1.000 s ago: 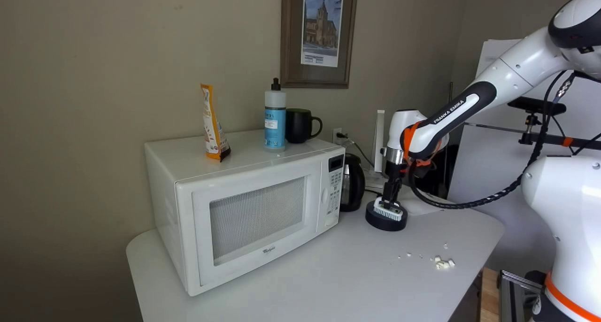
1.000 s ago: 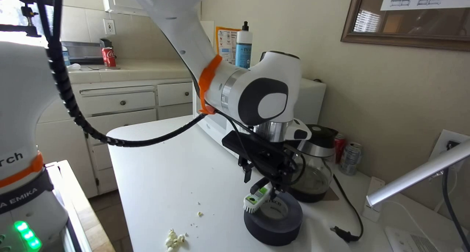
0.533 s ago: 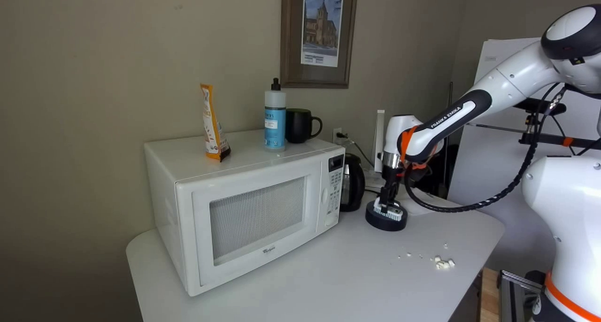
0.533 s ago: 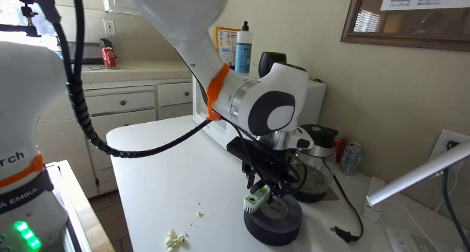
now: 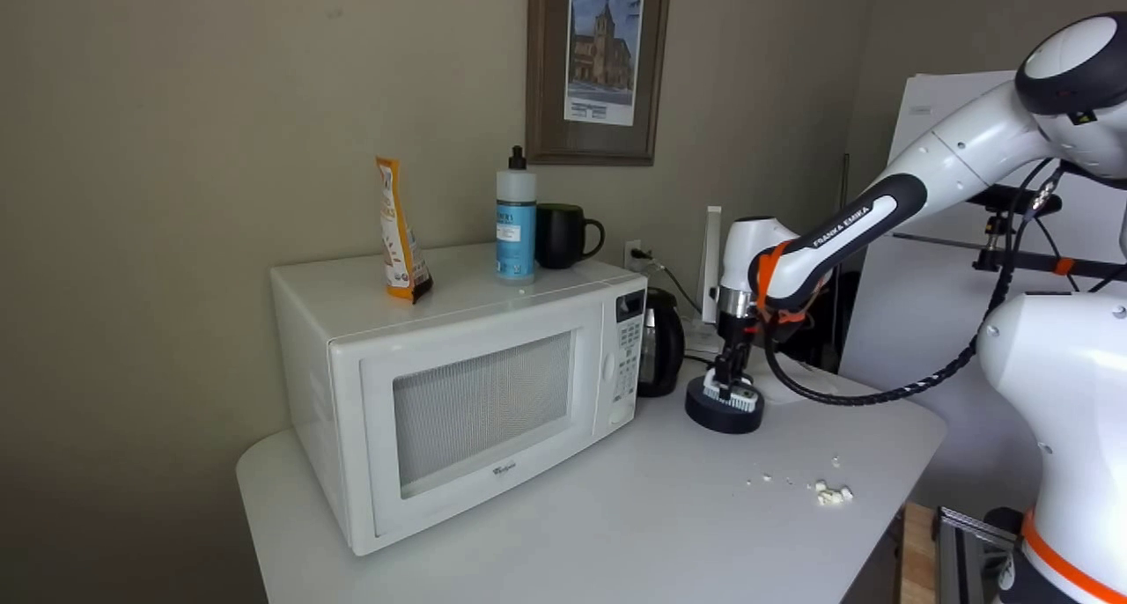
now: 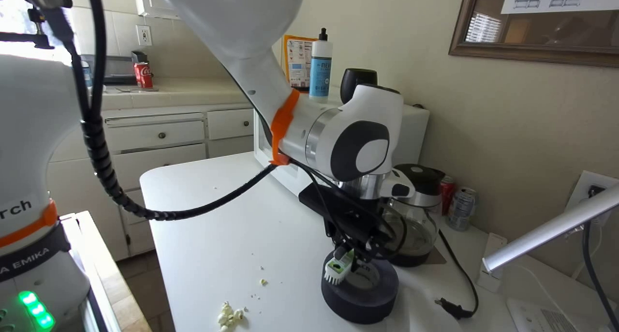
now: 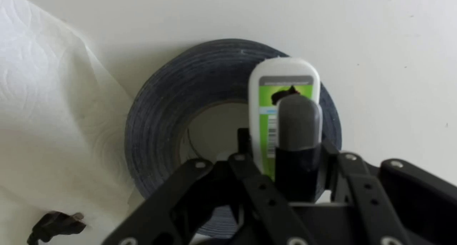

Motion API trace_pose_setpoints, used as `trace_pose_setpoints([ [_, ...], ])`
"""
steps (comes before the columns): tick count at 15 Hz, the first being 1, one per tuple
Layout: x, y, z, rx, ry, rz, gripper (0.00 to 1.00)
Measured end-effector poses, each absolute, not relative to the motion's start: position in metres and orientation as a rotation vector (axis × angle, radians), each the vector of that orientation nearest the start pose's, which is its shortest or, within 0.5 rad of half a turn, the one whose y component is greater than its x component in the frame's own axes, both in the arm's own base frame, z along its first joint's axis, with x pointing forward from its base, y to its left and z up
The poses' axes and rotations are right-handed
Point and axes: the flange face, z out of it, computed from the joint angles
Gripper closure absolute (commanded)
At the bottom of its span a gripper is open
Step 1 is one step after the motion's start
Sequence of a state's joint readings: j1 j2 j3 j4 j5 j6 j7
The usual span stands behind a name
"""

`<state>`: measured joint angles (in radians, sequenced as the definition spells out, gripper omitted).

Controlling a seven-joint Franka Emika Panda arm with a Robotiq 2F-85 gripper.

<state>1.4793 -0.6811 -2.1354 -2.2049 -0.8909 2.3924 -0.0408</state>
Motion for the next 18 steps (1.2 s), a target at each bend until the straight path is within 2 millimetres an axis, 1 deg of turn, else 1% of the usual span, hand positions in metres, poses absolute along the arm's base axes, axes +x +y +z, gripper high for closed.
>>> trace_pose_setpoints([
  [4,0.43,-0.314,0.203,-3.171,-0.036,-0.016,0.82],
  [6,0.422,-0.31,0.209,-3.166,-0.063,-0.027,0.82],
  [7,0.415,-0.308,0.211,-3.16,-0.079,-0.029,0.82],
  [8,0.406,-0.308,0.213,-3.154,-0.094,-0.029,0.82],
  [10,0.382,-0.314,0.214,-3.146,-0.062,-0.021,0.82],
  [15,0.31,-0.355,0.221,-3.137,0.195,-0.078,0.82],
  [18,0.275,-0.363,0.219,-3.128,0.298,-0.043,0.82],
])
